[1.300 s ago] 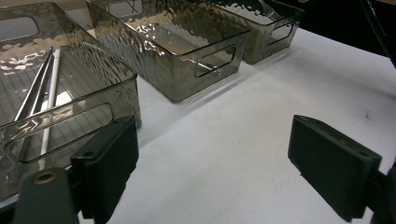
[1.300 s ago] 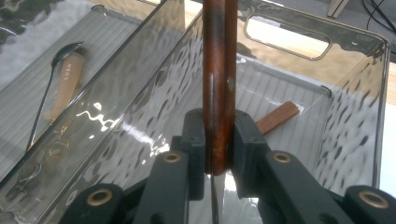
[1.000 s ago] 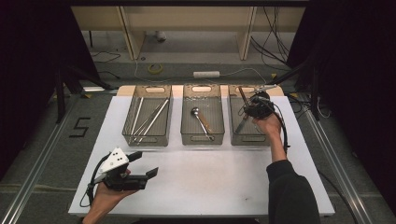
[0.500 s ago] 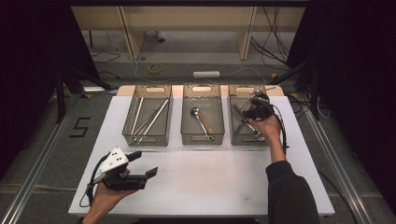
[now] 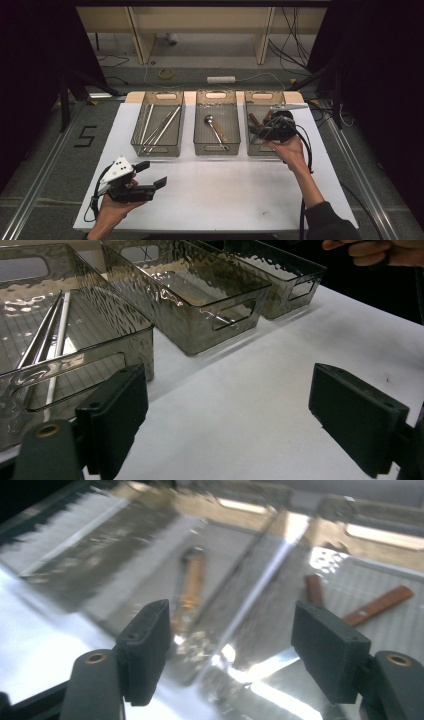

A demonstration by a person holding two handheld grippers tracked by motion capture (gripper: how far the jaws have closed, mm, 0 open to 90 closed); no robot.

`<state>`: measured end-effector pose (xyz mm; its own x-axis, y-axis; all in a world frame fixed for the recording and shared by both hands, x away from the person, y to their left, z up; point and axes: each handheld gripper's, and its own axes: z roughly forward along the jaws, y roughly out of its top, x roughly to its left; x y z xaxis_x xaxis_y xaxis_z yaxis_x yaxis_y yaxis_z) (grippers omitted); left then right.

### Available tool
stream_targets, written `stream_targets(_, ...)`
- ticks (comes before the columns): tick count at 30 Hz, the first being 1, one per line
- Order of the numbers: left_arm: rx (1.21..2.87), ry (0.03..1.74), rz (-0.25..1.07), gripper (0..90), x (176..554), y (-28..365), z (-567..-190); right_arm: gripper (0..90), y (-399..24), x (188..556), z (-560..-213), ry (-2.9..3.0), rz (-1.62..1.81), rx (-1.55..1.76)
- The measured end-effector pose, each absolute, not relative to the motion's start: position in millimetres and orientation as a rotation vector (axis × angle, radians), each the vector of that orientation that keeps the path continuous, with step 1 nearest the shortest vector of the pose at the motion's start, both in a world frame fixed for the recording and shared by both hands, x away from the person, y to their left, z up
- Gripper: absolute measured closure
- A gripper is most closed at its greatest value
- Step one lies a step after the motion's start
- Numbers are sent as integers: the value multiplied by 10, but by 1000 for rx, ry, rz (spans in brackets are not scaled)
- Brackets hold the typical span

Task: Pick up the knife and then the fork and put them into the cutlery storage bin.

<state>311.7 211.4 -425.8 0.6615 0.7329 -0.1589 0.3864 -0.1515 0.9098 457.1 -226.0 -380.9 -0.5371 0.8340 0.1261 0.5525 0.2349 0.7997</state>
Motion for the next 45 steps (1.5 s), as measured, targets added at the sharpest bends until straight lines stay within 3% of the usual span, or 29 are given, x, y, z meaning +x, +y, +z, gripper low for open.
stream_targets(10, 1760, 913, 377, 155, 3128, 2132, -4261, 278, -2220, 3852, -3792, 2158, 1400, 1188)
stream_targets(24, 1761, 911, 361, 155, 3130, 2133, -4262, 260, -2256, 3254, -4064, 2107, 1550, 1120)
stream_targets(45, 1768, 905, 360, 155, 3127, 2122, -4266, 227, -2386, 3094, -4236, 2092, 1487, 1121)
